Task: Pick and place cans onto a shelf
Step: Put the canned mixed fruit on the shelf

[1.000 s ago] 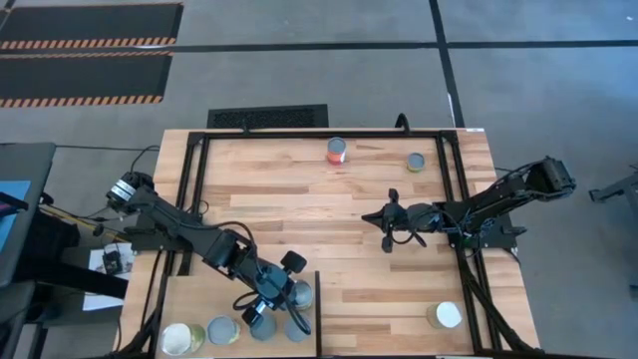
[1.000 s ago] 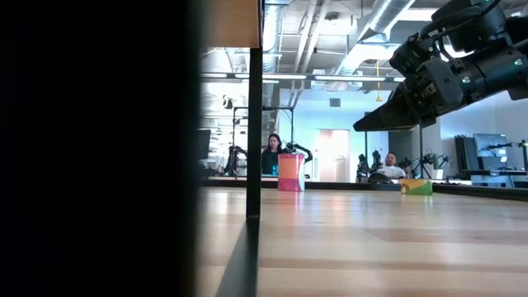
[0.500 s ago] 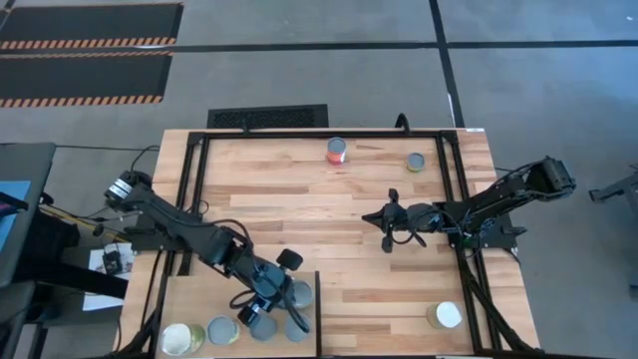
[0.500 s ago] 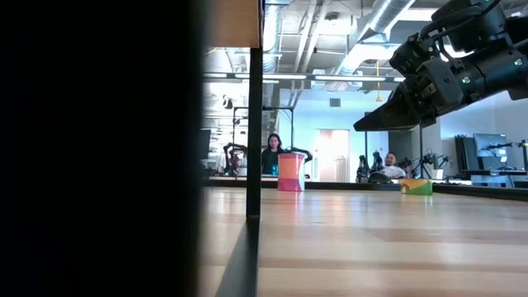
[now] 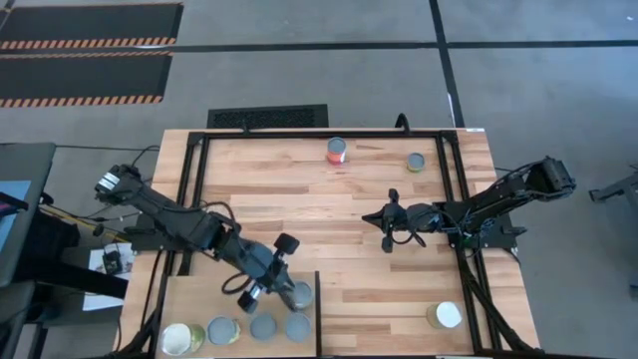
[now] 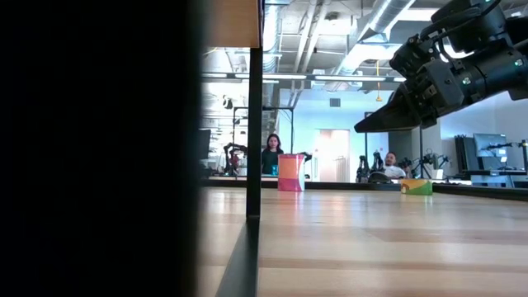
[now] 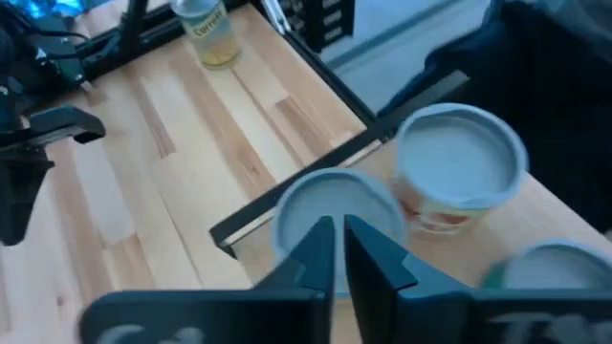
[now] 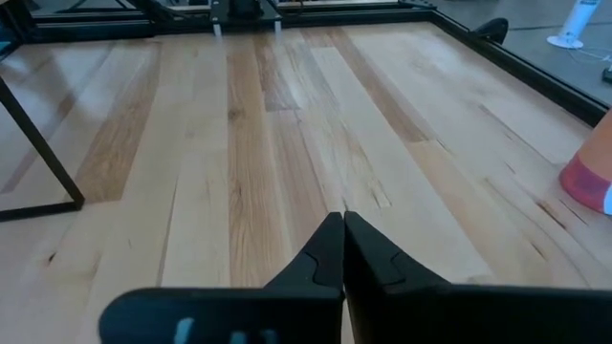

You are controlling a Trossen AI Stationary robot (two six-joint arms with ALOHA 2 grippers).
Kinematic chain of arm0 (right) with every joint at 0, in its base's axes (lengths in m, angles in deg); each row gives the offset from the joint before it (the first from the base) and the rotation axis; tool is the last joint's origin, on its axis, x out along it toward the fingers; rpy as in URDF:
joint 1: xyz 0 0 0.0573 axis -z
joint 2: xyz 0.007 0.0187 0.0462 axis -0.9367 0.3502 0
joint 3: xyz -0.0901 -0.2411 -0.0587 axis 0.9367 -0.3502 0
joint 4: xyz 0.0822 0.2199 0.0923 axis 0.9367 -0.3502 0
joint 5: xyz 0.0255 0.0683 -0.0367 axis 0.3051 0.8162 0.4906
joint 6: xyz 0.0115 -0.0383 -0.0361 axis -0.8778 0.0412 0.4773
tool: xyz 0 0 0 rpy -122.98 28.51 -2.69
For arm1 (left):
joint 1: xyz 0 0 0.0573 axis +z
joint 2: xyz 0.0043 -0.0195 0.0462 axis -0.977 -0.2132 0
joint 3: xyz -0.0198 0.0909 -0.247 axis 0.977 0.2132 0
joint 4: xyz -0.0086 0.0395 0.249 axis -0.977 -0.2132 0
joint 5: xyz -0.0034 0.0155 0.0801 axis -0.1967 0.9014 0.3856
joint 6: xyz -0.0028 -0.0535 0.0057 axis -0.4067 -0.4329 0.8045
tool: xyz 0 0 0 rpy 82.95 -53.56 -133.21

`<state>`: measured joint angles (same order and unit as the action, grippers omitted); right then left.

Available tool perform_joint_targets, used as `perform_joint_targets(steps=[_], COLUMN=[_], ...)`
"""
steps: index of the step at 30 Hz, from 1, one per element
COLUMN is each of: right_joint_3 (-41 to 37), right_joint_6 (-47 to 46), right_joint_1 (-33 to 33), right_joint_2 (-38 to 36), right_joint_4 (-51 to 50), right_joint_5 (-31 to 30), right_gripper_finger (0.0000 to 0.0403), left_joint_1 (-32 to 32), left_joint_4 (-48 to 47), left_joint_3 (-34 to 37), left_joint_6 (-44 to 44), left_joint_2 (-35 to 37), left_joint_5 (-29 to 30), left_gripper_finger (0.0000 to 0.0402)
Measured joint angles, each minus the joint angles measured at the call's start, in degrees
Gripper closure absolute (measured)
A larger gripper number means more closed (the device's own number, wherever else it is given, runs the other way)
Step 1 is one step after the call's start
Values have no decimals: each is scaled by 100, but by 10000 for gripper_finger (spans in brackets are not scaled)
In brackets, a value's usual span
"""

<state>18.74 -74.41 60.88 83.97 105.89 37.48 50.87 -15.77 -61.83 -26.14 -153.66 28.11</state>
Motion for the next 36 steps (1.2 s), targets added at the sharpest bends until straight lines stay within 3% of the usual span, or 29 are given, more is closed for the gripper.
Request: perform_joint_targets(steps=[5, 11, 17, 25, 32, 36], right_joint_3=[62, 579, 1514, 2945, 3995, 4556], right_joint_6=[0, 347, 1109, 2242, 2977, 3345], right_joint_1=[123, 831, 2065, 3188, 3601, 3732], right_joint_2=[0, 50, 407, 1182, 2233, 2761], right_joint_4=[-194, -1050, -2086, -3118, -3453, -3831], right_joint_5=[8, 43, 932, 1062, 1351, 1351], right_gripper_finger=[387, 387, 383, 315, 226, 195], left_joint_1=[401, 718, 1030, 1160, 1158, 1156], left_joint_4=[1526, 3204, 4240, 4498, 4463, 4369], left_joint_3=[1449, 2972, 4027, 4614, 4673, 4678], left_joint_6=[-31, -45, -47, -394, -402, -409], left_joint_2=[526, 1397, 2350, 3122, 3192, 3158], left_joint_5=[-342, -350, -37, 193, 199, 202], left_gripper_finger=[394, 401, 400, 400, 400, 400])
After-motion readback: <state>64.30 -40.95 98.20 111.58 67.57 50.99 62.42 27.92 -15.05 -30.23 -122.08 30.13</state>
